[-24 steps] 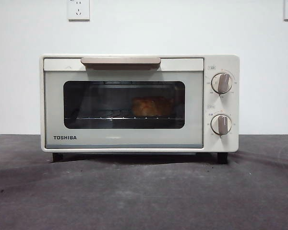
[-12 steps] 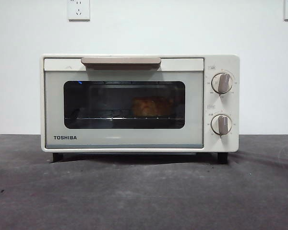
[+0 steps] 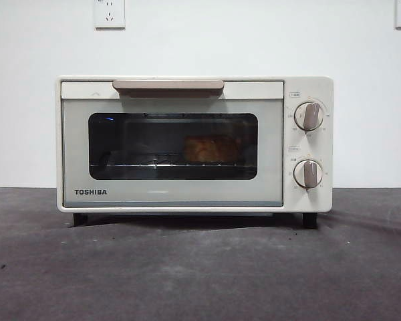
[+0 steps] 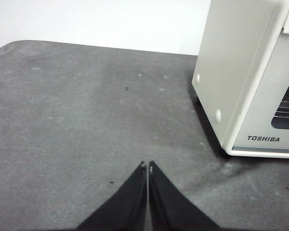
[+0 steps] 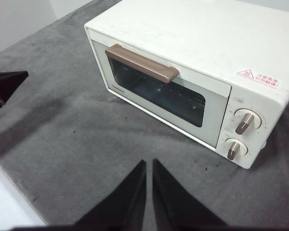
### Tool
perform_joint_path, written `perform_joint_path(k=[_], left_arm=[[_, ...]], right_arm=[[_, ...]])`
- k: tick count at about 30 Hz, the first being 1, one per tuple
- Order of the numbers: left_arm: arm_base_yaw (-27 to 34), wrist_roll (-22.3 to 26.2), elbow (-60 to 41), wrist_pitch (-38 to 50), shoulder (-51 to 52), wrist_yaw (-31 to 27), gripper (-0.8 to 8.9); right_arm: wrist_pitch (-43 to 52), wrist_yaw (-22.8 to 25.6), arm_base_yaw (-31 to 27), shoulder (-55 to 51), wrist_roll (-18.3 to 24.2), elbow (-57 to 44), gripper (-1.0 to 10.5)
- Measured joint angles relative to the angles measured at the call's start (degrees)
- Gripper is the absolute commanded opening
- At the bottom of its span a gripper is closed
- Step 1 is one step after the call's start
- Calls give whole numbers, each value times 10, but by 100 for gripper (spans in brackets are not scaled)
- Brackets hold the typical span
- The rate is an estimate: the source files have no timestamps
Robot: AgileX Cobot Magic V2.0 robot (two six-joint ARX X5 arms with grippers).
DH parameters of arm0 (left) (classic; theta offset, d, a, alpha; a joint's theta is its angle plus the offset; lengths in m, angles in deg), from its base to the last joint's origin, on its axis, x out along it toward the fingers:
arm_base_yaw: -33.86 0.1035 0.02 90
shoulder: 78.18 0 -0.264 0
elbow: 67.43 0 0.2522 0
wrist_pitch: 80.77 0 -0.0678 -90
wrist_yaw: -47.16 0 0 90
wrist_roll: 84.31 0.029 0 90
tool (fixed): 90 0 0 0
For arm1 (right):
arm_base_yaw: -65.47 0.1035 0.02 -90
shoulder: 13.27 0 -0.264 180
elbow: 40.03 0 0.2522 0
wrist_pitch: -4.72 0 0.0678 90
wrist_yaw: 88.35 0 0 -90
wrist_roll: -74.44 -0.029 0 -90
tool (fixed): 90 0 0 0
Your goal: The left arm flap open the oven, the right arm pick bread and place it into oven, the left arm flap close the oven
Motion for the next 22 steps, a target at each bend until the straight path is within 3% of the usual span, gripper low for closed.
perform_joint_path(k=[17, 22], left_arm=[[0, 0, 0, 0, 0, 0, 11], [0, 0, 0, 0, 0, 0, 11]], right_arm=[[17, 3, 0, 0, 0, 0, 19], [29, 118, -20, -17, 1, -10, 19]])
